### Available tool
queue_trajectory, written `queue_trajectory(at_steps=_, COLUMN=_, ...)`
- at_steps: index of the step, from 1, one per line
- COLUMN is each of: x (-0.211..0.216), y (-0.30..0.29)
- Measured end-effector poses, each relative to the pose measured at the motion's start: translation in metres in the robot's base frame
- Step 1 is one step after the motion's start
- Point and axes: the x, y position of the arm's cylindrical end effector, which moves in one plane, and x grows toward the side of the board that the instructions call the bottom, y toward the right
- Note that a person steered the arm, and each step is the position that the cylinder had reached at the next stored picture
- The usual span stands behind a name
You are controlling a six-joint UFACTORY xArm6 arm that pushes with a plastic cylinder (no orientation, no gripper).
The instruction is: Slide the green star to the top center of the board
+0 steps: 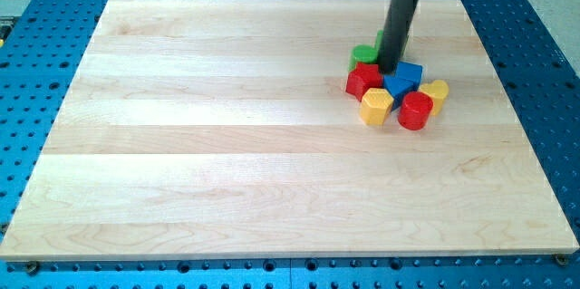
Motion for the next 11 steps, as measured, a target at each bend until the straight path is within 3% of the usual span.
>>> queue_trajectory(at_steps=2, x=-0.009, y=0.043)
queue_trajectory(at_steps=4, x=-0.065, y=-0.056)
queue_trajectory(at_steps=5, x=-0.060, y=-0.041)
queue_trajectory(at_steps=6, x=-0.089, y=-0.034)
queue_trajectory(at_steps=7, x=-0.106, y=-0.069)
queue_trajectory(at_steps=8, x=-0.106, y=-0.096)
queue_trajectory(at_steps=9, x=-0.083, y=-0.080)
queue_trajectory(at_steps=11, x=-0.086, y=-0.094)
